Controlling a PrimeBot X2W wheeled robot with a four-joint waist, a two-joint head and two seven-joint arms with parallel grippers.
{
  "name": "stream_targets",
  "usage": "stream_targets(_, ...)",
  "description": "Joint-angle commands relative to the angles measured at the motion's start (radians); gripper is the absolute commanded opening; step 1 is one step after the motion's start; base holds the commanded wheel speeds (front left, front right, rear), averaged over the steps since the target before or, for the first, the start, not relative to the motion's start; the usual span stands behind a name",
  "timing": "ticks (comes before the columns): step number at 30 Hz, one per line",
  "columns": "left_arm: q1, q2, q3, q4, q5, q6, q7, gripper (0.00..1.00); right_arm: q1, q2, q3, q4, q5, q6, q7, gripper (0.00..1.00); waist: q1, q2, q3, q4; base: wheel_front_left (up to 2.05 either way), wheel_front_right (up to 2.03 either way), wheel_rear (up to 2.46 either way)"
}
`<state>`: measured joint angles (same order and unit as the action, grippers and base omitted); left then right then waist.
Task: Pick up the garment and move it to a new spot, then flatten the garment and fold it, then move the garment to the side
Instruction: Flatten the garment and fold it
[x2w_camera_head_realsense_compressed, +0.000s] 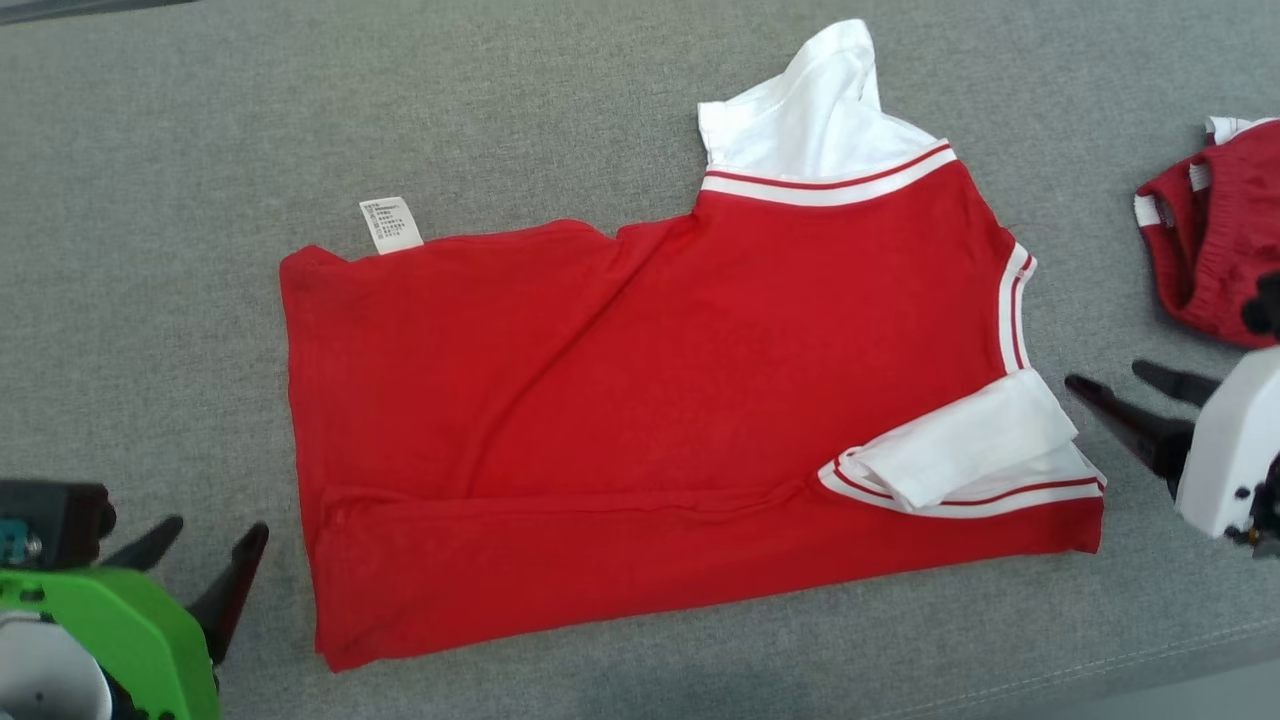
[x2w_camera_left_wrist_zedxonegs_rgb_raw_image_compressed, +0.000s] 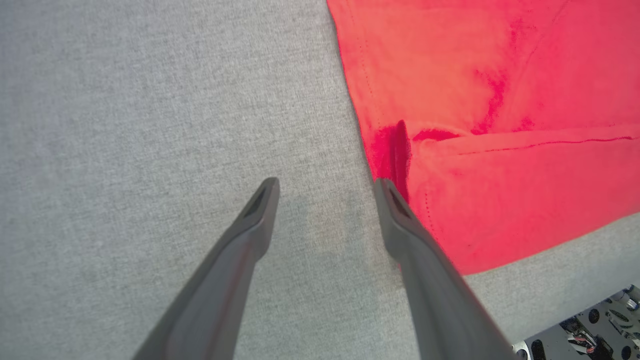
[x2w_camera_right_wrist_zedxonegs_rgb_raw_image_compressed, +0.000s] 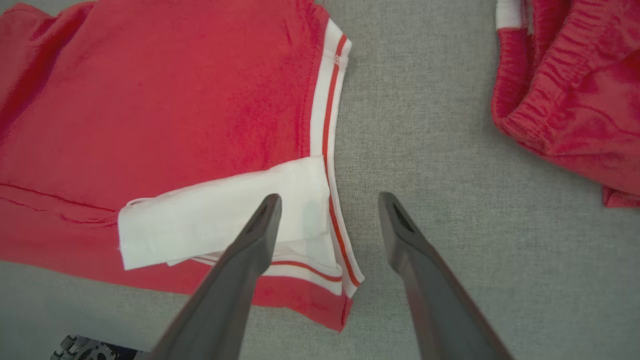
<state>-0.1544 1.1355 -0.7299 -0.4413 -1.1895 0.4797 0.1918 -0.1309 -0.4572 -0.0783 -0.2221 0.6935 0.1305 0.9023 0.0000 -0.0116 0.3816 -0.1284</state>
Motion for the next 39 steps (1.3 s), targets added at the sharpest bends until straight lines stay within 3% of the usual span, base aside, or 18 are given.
stream_targets(1,-0.071,0.014,0.019,-0.007,0.019,-0.007,0.035,1.00,-0.086,-0.010,0.009,-0.007,-0.017,0.000,0.001,1.00,0.0000,0.0116,0.048,0.002,0.00,0.00,0.00)
stream_targets(6,-0.302,-0.021,0.008,0.049,0.114,-0.063,0.193,1.00,-0.325,0.031,0.057,0.095,-0.092,0.000,-0.006,1.00,0.0000,0.0116,0.131,0.005,0.00,0.00,0.00)
stream_targets(9,-0.448,-0.091,-0.028,0.112,0.177,-0.098,0.296,1.00,-0.457,0.058,0.101,0.172,-0.131,0.000,0.001,1.00,0.0000,0.0116,0.167,0.011,0.00,0.00,0.00)
stream_targets(12,-0.614,-0.188,-0.082,0.209,0.244,-0.154,0.409,0.94,-0.574,0.071,0.150,0.262,-0.164,0.000,0.004,1.00,0.0000,0.0116,0.196,0.034,0.00,0.00,0.00)
stream_targets(14,-0.676,-0.233,-0.100,0.259,0.261,-0.176,0.442,0.94,-0.625,0.073,0.165,0.297,-0.175,0.000,0.002,1.00,0.0000,0.0116,0.205,0.044,0.00,0.00,0.00)
stream_targets(18,-0.744,-0.300,-0.122,0.330,0.277,-0.205,0.473,0.85,-0.679,0.079,0.170,0.348,-0.182,0.000,-0.014,1.00,0.0000,0.0116,0.214,0.065,0.00,0.00,0.00)
stream_targets(19,-0.761,-0.317,-0.130,0.353,0.284,-0.213,0.478,0.79,-0.690,0.086,0.171,0.365,-0.183,0.000,-0.020,1.00,0.0000,0.0116,0.215,0.070,0.00,0.00,0.00)
stream_targets(23,-0.806,-0.389,-0.148,0.432,0.293,-0.236,0.478,0.82,-0.739,0.091,0.189,0.419,-0.192,0.000,-0.039,1.00,0.0000,0.0116,0.219,0.086,0.00,0.00,0.00)
stream_targets(25,-0.820,-0.415,-0.157,0.467,0.294,-0.246,0.475,0.71,-0.754,0.095,0.200,0.435,-0.188,0.000,-0.052,1.00,0.0000,0.0116,0.221,0.093,0.00,0.00,0.00)
stream_targets(26,-0.826,-0.425,-0.161,0.483,0.296,-0.252,0.474,0.51,-0.761,0.095,0.203,0.442,-0.187,0.000,-0.059,1.00,0.0000,0.0116,0.221,0.095,0.00,0.00,0.00)
stream_targets(29,-0.836,-0.459,-0.172,0.514,0.286,-0.274,0.472,0.22,-0.779,0.090,0.216,0.460,-0.184,0.000,-0.071,1.00,0.0000,0.0116,0.221,0.100,0.00,0.00,0.00)
stream_targets(30,-0.838,-0.469,-0.175,0.518,0.282,-0.281,0.469,0.18,-0.784,0.086,0.220,0.464,-0.184,0.000,-0.076,1.00,0.0000,0.0116,0.222,0.102,0.00,0.00,0.00)
stream_targets(31,-0.839,-0.479,-0.177,0.524,0.277,-0.289,0.468,0.00,-0.787,0.083,0.222,0.469,-0.183,0.000,-0.081,1.00,0.0000,0.0116,0.221,0.104,0.00,0.00,0.00)
stream_targets(39,-0.829,-0.519,-0.195,0.525,0.279,-0.314,0.442,0.00,-0.831,0.077,0.225,0.505,-0.187,0.000,-0.110,1.00,0.0000,0.0116,0.231,0.127,0.00,0.00,0.00)
